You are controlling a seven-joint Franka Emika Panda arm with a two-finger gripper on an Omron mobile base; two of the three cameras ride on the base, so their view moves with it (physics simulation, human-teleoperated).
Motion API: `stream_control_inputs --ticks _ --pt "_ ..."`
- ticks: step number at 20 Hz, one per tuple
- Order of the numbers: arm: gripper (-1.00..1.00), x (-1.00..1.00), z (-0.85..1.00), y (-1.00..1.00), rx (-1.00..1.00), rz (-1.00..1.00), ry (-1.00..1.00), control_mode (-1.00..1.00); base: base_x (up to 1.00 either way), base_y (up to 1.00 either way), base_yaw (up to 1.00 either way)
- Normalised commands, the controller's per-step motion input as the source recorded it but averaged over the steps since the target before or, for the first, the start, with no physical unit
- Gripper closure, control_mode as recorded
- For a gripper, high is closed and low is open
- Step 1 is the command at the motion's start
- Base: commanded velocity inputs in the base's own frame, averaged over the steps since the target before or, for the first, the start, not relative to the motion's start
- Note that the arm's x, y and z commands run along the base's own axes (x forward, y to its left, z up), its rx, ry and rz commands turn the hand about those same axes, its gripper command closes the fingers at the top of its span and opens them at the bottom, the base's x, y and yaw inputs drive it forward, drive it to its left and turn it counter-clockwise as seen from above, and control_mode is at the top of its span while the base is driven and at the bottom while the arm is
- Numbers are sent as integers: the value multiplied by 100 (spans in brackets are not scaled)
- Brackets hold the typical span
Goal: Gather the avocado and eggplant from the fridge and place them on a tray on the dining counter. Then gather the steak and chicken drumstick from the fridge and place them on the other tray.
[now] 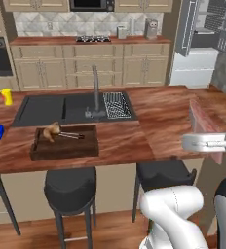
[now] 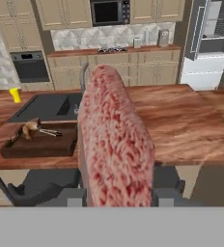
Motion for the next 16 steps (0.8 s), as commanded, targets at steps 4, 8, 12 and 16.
stream_control_inputs --ticks 4,8,12,16 --pt "100 0 0 0 0 0 0 100 16 100 0" --pt "100 0 0 0 0 0 0 100 15 99 0" --pt "100 0 0 0 0 0 0 100 46 76 0" --pt "100 0 0 0 0 0 0 100 81 37 0"
